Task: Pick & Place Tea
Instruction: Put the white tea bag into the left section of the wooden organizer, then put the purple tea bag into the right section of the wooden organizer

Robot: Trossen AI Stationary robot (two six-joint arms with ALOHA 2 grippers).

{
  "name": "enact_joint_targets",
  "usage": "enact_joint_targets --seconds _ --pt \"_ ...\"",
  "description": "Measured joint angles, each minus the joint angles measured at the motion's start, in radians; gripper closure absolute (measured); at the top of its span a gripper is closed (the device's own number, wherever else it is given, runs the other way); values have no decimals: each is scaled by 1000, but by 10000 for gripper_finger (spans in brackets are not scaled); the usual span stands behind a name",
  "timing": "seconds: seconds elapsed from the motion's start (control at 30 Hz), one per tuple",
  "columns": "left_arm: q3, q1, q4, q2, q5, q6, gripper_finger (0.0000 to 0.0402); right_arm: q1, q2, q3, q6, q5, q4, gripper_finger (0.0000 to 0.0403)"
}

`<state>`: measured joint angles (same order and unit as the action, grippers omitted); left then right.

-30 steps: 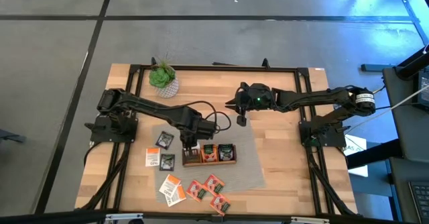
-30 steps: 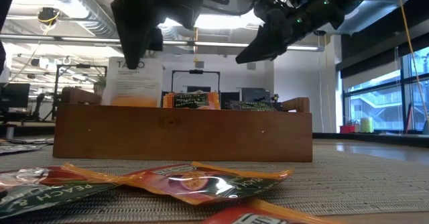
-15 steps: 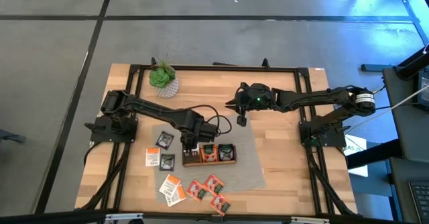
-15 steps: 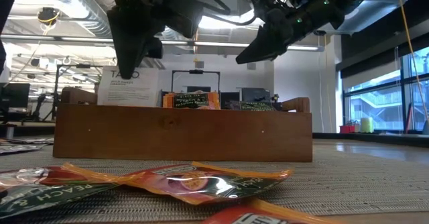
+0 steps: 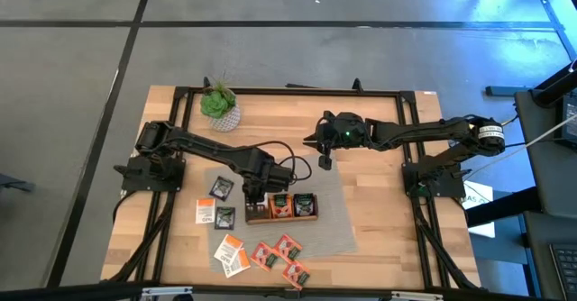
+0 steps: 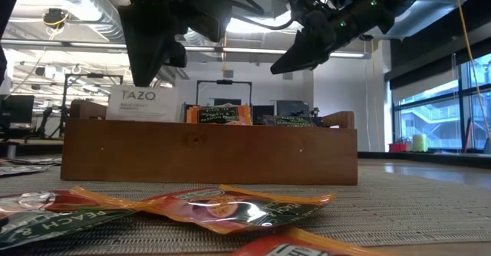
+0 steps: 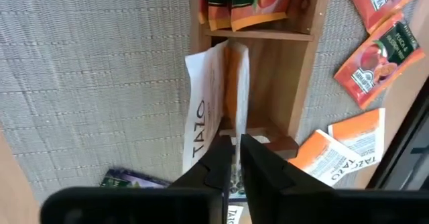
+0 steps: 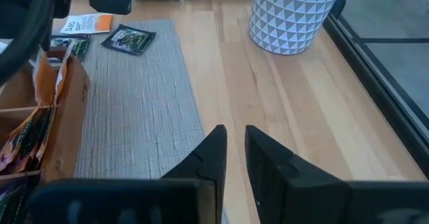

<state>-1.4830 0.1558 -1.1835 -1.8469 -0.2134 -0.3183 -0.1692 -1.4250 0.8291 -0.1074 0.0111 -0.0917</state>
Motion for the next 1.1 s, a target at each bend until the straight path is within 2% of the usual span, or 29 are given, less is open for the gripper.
enact_joint_targets --seconds 0.23,0.43,0.5,0.6,0.73,0.93,1.1 --pt "0 -1 -2 0 7 0 338 0 0 0 0 0 0 344" --pt "-16 -8 -100 41 31 -33 327 0 0 0 1 0 6 344" --pt "-12 -2 -102 77 85 -34 327 0 0 0 2 0 31 344" --pt "15 19 -99 151 224 -51 329 0 0 0 11 0 69 344" --pt "135 35 -15 308 345 -123 326 0 0 -1 25 0 77 344" --pt "420 25 254 567 333 -225 323 0 0 -1 29 0 83 344" --pt "610 47 361 681 306 -328 324 0 0 -1 49 0 87 344"
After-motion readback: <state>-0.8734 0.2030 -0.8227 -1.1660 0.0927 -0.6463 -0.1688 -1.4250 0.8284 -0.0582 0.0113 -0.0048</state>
